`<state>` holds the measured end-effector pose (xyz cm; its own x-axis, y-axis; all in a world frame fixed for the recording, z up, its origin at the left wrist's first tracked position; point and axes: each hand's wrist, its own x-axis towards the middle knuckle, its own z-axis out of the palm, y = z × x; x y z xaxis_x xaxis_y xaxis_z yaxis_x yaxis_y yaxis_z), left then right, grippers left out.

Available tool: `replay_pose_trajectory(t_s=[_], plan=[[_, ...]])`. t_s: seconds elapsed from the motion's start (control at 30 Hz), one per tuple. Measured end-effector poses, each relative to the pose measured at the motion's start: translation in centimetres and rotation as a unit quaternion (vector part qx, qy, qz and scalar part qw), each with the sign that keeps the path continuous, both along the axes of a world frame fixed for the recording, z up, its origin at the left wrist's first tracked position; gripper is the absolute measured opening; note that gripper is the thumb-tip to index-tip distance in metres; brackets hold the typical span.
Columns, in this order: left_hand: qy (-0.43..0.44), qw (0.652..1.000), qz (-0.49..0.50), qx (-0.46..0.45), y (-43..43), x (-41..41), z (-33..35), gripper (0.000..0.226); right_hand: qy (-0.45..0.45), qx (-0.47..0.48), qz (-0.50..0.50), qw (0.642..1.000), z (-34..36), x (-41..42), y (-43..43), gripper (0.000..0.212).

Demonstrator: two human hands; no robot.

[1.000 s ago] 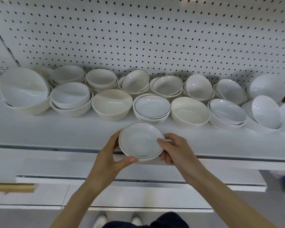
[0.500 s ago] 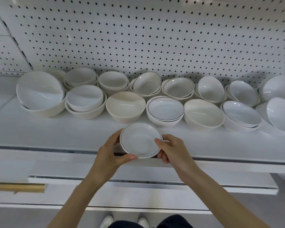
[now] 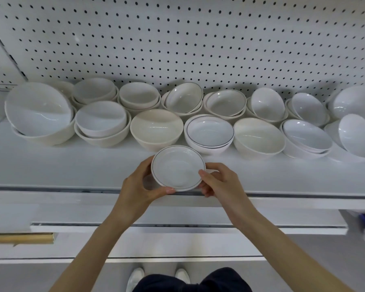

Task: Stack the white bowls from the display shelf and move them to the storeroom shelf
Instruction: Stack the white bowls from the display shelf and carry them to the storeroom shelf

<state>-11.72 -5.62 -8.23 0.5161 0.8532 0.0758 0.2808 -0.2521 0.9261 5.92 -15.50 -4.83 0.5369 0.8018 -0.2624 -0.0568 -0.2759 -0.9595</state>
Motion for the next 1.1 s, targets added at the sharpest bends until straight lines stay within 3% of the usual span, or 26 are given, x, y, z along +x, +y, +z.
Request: replay_pose_trajectory(t_s=[0.1, 0.23, 0.3, 0.5, 0.73, 0.9, 1.1], plan=[[0.001, 1.0, -0.004, -0.006, 0.0, -0.1, 0.1, 0.079, -0.198, 0.036, -0.031, 0.979, 0.2, 2.0, -0.9, 0.014], [0.02, 1.0, -0.016, -0.01, 0.1, 0.0, 0.6, 0.084, -0.47, 0.136, 0.028, 0.872, 1.7, 5.8, -0.5, 0.017], [0.026, 0.999, -0.022, -0.019, 0.2, 0.0, 0.7, 0.09, -0.531, 0.147, 0.08, 0.831, 2.0, 7.3, 0.7, 0.022], [0.025, 0.998, -0.034, -0.036, 0.3, 0.0, 0.8, 0.082, -0.575, 0.056, 0.231, 0.783, 2.2, 9.2, 3.7, 0.034], [-0.032, 0.997, -0.003, -0.075, -0.5, 0.7, 1.4, 0.051, -0.551, 0.032, 0.269, 0.789, 2.6, 9.7, 4.5, 0.022], [-0.044, 0.995, 0.011, -0.084, -0.8, 1.0, 1.6, 0.046, -0.549, 0.066, 0.245, 0.797, 2.5, 9.9, 4.9, 0.015], [-0.057, 0.994, 0.017, -0.088, -1.0, 1.2, 1.7, 0.046, -0.476, 0.076, 0.231, 0.845, 3.5, 10.0, 5.6, 0.015]])
